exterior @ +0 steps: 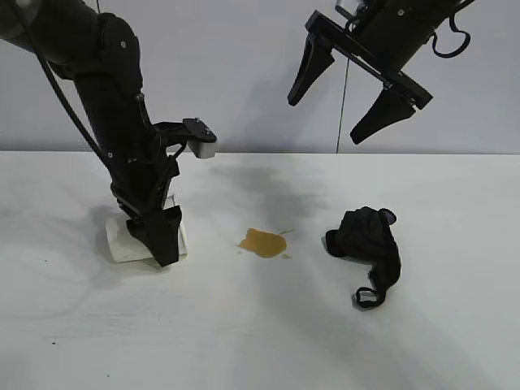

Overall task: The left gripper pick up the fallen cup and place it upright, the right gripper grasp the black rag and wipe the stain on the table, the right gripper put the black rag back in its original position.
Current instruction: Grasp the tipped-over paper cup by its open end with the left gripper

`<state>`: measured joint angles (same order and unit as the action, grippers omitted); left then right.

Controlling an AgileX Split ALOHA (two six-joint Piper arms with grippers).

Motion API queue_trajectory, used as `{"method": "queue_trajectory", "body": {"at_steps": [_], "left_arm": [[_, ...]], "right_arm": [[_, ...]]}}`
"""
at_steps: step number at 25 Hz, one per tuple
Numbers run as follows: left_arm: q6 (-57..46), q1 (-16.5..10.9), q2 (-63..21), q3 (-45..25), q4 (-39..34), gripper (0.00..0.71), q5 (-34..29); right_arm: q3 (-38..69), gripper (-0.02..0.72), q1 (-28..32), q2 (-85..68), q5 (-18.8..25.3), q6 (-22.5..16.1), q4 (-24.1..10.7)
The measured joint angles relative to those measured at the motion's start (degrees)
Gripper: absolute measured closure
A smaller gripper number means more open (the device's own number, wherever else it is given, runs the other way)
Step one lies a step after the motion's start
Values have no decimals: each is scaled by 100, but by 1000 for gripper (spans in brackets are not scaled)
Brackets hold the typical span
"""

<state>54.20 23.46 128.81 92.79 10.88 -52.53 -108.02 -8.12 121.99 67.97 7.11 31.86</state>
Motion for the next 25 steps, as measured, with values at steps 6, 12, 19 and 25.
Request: {"method": "queue_trajectory", "body": {"at_steps": [6,12,19,25], "left_arm": [[11,0,0,0,14,121,10],[16,0,-11,0,20,315,5],[18,0,-39,0,25,345,-20],[18,0,-317,67,79,350,-165]], "right_arm": [[0,42,0,0,5,0,0],[0,42,0,0,5,0,0],[0,42,0,0,5,0,-13],[0,42,0,0,0,0,-25]]}}
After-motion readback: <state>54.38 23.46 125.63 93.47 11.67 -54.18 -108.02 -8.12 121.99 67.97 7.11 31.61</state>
